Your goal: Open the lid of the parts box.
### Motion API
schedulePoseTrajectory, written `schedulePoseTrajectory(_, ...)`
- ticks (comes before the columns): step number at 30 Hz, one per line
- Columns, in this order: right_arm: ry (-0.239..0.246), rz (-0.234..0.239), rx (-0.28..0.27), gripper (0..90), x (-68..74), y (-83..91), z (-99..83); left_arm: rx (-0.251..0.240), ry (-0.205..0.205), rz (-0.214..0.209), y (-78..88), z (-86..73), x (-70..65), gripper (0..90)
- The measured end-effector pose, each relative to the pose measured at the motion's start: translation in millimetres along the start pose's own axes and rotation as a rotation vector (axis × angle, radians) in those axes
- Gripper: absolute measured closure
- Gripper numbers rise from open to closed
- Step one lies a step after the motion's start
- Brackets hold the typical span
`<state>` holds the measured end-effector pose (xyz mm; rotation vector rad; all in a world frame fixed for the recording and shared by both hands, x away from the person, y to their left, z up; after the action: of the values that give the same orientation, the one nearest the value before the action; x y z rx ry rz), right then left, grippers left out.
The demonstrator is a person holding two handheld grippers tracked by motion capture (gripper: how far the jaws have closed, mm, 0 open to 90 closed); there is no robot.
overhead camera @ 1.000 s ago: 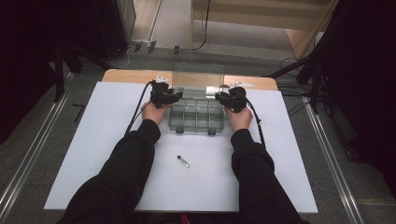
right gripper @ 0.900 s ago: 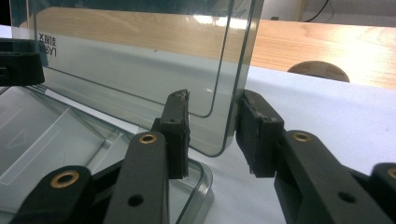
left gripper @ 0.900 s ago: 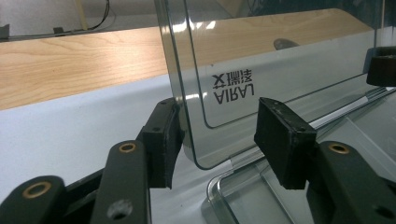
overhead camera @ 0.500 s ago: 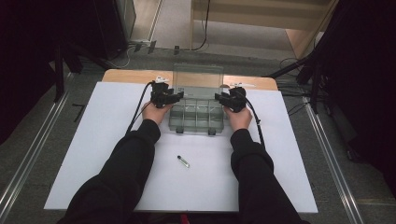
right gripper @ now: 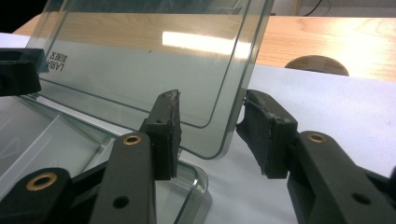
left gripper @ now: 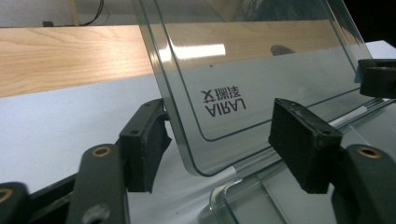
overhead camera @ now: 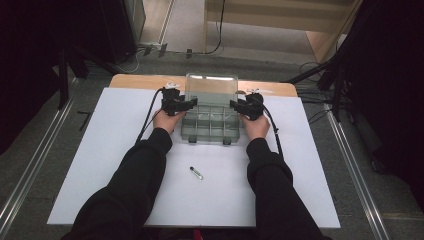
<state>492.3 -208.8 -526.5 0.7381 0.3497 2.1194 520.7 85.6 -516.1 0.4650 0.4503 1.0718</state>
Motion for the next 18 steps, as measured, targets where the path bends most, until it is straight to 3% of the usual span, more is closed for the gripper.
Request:
schedulePoseTrajectory(4,-0.016,-0.001,0.004,47.5,2.2,0.2,1.0,0.012,-0.007,-0.002,3.0,1.6,1.1,34.1)
schedulePoseTrajectory(8,0.012,-0.007,0.022,38.7,9.9,4.5,3.5,0.038,-0.013,-0.02,9.7,4.6,4.3,31.4)
schedulePoseTrajectory(14,0.038,0.047,0.024,32.7,23.3,16.8,7.0,0.08,-0.052,-0.04,23.6,9.4,2.4,31.3)
schedulePoseTrajectory(18,0.028,0.107,0.033,28.1,29.7,24.9,9.2,0.057,-0.04,-0.084,36.7,13.1,2.2,31.3)
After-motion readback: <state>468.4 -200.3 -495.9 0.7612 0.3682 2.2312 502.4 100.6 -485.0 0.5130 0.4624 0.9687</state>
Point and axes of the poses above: each handheld gripper's, and its own axes: y roughly backward along the jaws, z roughly out of its top, x roughly to its left, the point moved 1 cm from there along -y, roughly forward along the jaws, and after that the axes turned 11 degrees about z, right-handed, at the moved point
